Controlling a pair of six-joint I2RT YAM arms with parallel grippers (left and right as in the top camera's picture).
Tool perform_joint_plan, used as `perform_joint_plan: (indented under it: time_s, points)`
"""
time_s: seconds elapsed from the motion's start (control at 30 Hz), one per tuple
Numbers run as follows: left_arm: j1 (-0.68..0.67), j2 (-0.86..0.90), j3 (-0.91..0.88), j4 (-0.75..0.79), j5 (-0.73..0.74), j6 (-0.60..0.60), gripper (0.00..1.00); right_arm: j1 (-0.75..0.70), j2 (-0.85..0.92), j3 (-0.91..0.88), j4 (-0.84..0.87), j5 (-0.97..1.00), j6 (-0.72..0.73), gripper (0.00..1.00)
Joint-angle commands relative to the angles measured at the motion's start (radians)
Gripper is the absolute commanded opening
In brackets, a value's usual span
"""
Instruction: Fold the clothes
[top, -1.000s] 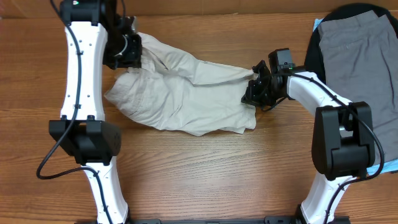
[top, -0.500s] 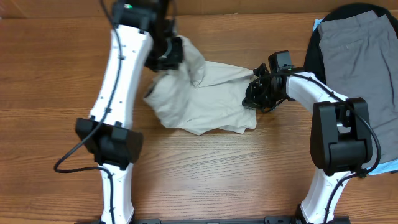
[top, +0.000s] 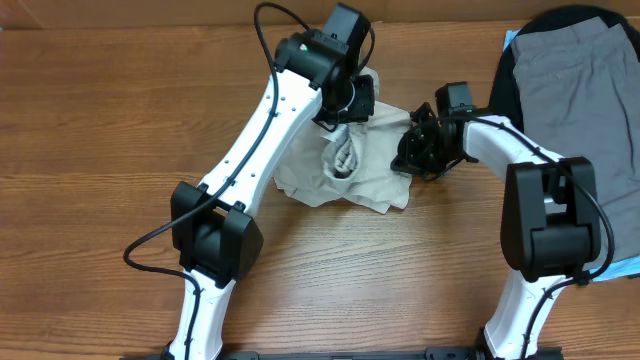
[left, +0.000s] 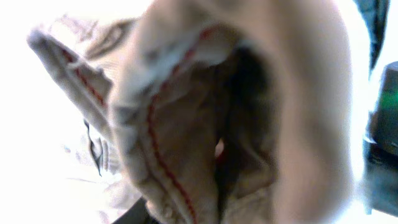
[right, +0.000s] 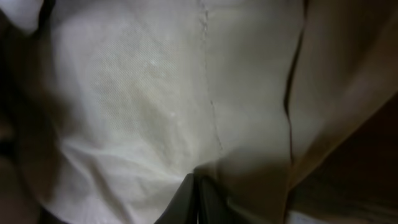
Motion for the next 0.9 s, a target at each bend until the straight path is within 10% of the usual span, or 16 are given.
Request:
perform_joint_plan:
  time_s: [0.0,0.43,0.57,0.67,0.87]
  points:
    - [-0.011,-0.034,-0.078,0.061,0.024,-0.093,0.31,-0.058,-0.049,0.049,-0.014,-0.099,0.005,0.04]
    - [-0.079,-0.034,-0.127,0.164,0.077,-0.027,0.37,-0.309,-0.424,0.129,-0.144,-0.102,0.003,0.04]
    - [-0.126,-0.034,-0.129,0.168,0.071,0.059,0.54,-0.379,-0.441,0.129,-0.173,-0.102,-0.001,0.04]
    - [-0.158,-0.034,-0.129,0.172,0.049,0.129,1.0,-0.412,-0.441,0.129,-0.203,-0.101,-0.037,0.05]
    - [-0.163,-0.034,-0.129,0.077,-0.035,0.29,1.0,-0.425,-0.441,0.129,-0.216,-0.034,-0.056,0.24]
